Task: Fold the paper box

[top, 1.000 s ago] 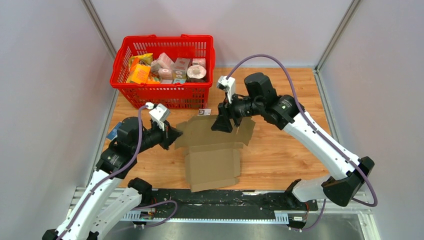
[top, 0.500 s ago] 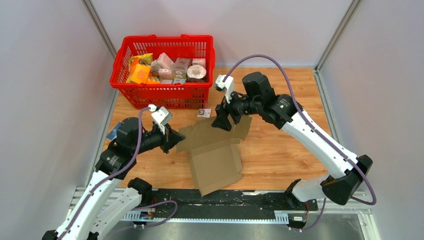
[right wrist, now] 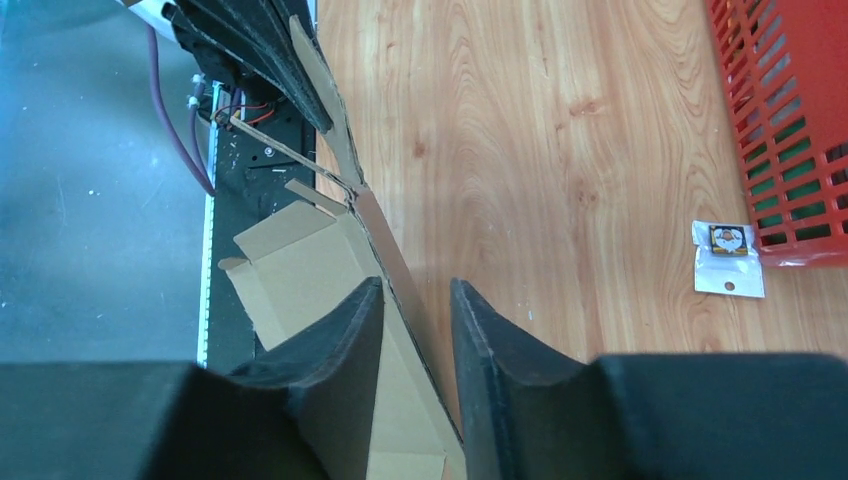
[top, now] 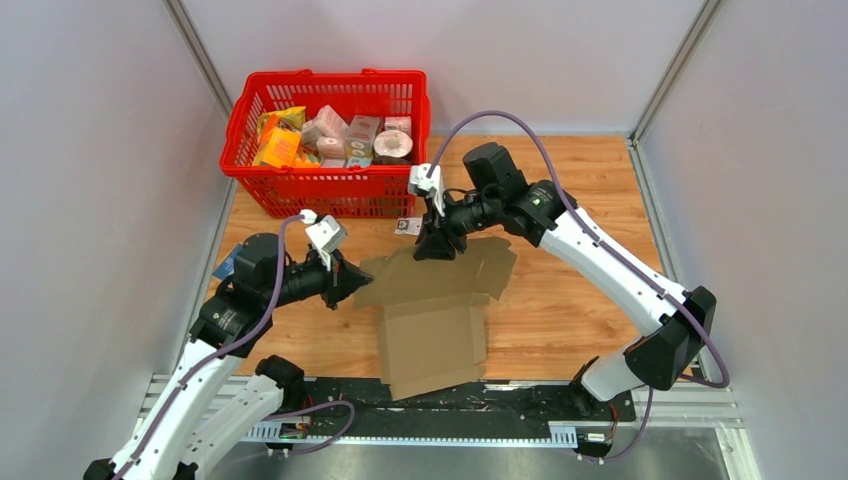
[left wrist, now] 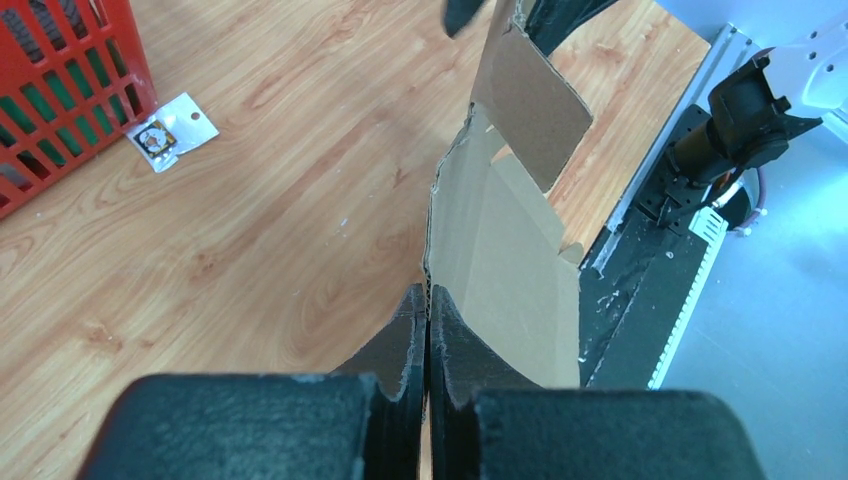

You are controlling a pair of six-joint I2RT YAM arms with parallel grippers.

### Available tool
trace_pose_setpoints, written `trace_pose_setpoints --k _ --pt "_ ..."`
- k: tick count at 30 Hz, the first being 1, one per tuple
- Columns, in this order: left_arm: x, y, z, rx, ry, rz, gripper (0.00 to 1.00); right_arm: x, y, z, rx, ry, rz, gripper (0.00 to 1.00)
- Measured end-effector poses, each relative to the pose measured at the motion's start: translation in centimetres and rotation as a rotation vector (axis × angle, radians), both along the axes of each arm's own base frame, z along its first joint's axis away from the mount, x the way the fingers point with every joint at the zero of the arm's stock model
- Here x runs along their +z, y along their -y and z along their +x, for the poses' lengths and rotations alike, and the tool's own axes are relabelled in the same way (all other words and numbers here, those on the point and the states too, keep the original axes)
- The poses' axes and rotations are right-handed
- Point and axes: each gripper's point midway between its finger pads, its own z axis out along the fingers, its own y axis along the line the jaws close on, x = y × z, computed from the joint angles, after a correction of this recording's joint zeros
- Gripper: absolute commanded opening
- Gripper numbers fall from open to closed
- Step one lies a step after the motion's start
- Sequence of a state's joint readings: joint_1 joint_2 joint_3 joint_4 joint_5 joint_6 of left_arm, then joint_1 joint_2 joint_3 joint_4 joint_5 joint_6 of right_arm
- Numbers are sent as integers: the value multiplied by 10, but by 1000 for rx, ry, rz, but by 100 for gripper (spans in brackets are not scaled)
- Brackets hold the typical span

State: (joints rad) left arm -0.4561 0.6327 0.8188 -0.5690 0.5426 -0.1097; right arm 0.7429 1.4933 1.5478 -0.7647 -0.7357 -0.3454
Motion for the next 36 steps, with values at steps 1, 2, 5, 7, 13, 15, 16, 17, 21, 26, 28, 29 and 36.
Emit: trace_pose_setpoints --k 1,2,5,7,13,15,16,17,21,26,28,29,36 --pt "2 0 -1 -3 4 -1 0 0 0 -1 5 -2 2 29" --pt "4 0 -1 -5 10 -2 0 0 -1 -2 11 -6 5 24" --pt "6 -1 -4 -7 13 -4 0 0 -1 -4 22 -13 10 3" --pt "6 -2 -5 -8 11 -2 1 -1 -2 -6 33 -23 16 0" --pt "7 -14 2 92 -14 25 37 -11 -2 -9 15 -52 21 0" --pt "18 -24 10 193 0 12 42 -16 2 -3 -45 -45 14 0" --pt "28 -28 13 240 19 -23 45 -18 4 0 -78 -44 8 0" --pt "38 -30 12 259 37 -58 46 -20 6 4 -115 -43 5 0" --pt "84 -28 6 276 84 -215 37 -12 11 19 -231 -41 23 0" --pt "138 -6 28 250 25 -253 16 -4 9 27 -296 -64 55 0" --pt "144 8 47 259 -2 -230 12 -3 8 27 -306 -79 62 0" --pt "141 12 50 255 -14 -222 11 -2 8 27 -310 -85 67 0" --pt "110 35 72 343 -103 1 0 2 5 27 -328 -115 87 0"
